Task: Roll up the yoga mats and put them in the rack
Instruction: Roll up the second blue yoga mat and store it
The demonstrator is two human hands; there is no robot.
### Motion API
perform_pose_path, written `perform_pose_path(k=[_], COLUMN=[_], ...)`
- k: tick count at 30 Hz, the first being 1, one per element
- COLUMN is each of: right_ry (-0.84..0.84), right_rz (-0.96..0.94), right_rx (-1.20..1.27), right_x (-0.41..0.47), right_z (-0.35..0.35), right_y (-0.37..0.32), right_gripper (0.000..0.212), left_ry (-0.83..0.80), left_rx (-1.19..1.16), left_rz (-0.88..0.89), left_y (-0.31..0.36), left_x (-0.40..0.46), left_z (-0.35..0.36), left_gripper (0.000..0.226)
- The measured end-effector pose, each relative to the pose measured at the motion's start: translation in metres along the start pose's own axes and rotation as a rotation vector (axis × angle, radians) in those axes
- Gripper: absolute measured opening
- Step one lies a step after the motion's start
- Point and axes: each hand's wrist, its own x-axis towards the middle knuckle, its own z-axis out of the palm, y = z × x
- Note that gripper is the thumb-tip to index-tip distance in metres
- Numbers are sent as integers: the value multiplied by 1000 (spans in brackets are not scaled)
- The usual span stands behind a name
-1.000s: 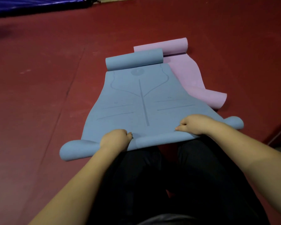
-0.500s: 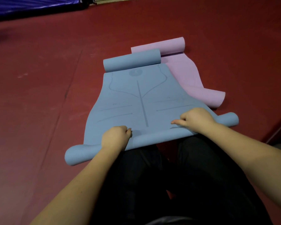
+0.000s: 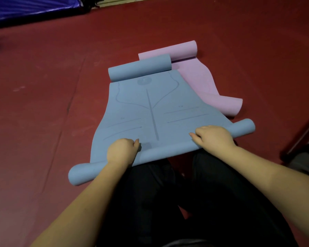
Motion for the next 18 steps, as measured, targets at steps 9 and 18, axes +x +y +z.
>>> perform_pose_path(k=[9, 18], right_ry=[-399, -344], right_rz=[122, 117], right_rx=[53, 140], right_x=[45, 50], right_z=[-14, -3], right_y=[4, 11], right_gripper=[46, 39], left_ry=[389, 198], left_rx=[-59, -32], left_rz=[201, 100], left_y=[-20, -9], left_x=[-41, -14], left_z=[26, 12], left_gripper=[48, 54])
